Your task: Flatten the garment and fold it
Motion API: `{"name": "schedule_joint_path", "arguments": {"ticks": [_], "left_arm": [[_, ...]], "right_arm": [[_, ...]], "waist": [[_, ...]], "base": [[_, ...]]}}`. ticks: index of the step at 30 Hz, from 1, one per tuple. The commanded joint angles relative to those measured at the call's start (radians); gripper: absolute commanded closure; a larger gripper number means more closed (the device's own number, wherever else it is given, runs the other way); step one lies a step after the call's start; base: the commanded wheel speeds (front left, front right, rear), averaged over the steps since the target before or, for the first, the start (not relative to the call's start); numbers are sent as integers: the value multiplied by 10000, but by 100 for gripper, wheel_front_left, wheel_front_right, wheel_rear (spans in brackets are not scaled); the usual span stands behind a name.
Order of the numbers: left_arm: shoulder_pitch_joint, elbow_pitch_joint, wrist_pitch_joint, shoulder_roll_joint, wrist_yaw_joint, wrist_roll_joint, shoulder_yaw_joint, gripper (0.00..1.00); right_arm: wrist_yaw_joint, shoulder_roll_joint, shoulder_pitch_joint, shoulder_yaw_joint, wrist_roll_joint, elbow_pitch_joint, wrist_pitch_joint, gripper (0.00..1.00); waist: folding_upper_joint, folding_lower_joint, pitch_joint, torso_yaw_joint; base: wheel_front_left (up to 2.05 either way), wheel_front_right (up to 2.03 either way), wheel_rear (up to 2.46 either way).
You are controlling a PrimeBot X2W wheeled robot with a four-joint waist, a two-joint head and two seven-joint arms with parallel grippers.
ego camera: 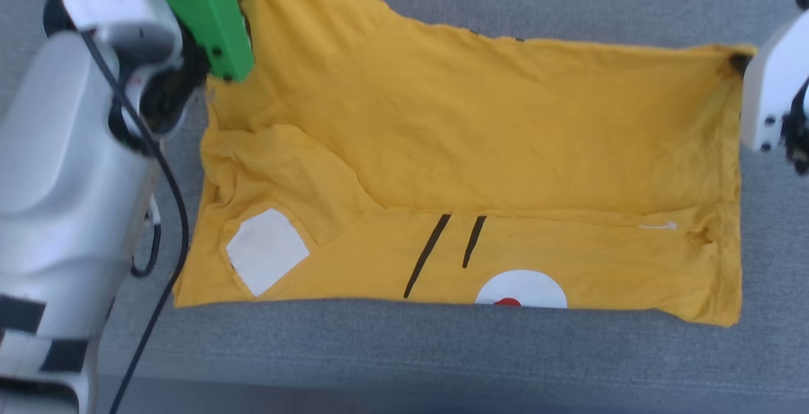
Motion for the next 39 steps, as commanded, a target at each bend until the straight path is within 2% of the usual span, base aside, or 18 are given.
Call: {"name": "schedule_joint_path", "arguments": {"ticks": [1,10,19,25,30,31,32,33,34,39], "left_arm": [[449,-178,-64,139,-53,-165,12,100],[3351,-1339,-511,461,221,-766,128,100],[5825,-2324,-1156,558,763,-1204,373,100],[6991,-1821,-1372,432,1100,-1415,360,100],[7266,-955,-1518,269,1219,-1476,340,100],[7281,-776,-1529,246,1246,-1477,334,93],[7276,-661,-1542,241,1265,-1458,325,64],[7258,-546,-1568,221,1293,-1463,343,0],[7239,-464,-1562,230,1322,-1455,350,0],[7065,-489,-1411,541,1574,-1347,474,0]], "right_arm": [[-17,38,369,-64,116,-129,-128,100],[-17,314,2672,-501,633,-702,-117,100],[-17,665,4324,-1000,598,-930,148,100],[-17,933,4864,-1076,338,-531,98,100],[-17,1193,4963,-1006,257,6,-161,100],[-17,1253,4962,-987,249,100,-237,100],[-17,1301,4961,-971,278,155,-300,92],[-17,1342,4960,-954,339,184,-409,16],[-17,1373,4972,-971,383,192,-506,0],[-17,1402,5156,-1253,886,-178,-723,0]], "waist": [[-1,0,-989,176],[-1,0,-2259,295],[-1,0,-2661,271],[-1,0,-2546,194],[-1,0,-2513,121],[-1,0,-2538,101],[-1,0,-2557,87],[-1,0,-2589,78],[-1,0,-2646,76],[-1,0,-2966,122]], "base": [[0,0,0],[0,0,0],[0,0,0],[0,0,0],[0,0,0],[0,0,0],[0,0,0],[0,0,0],[0,0,0],[0,0,0]]}}
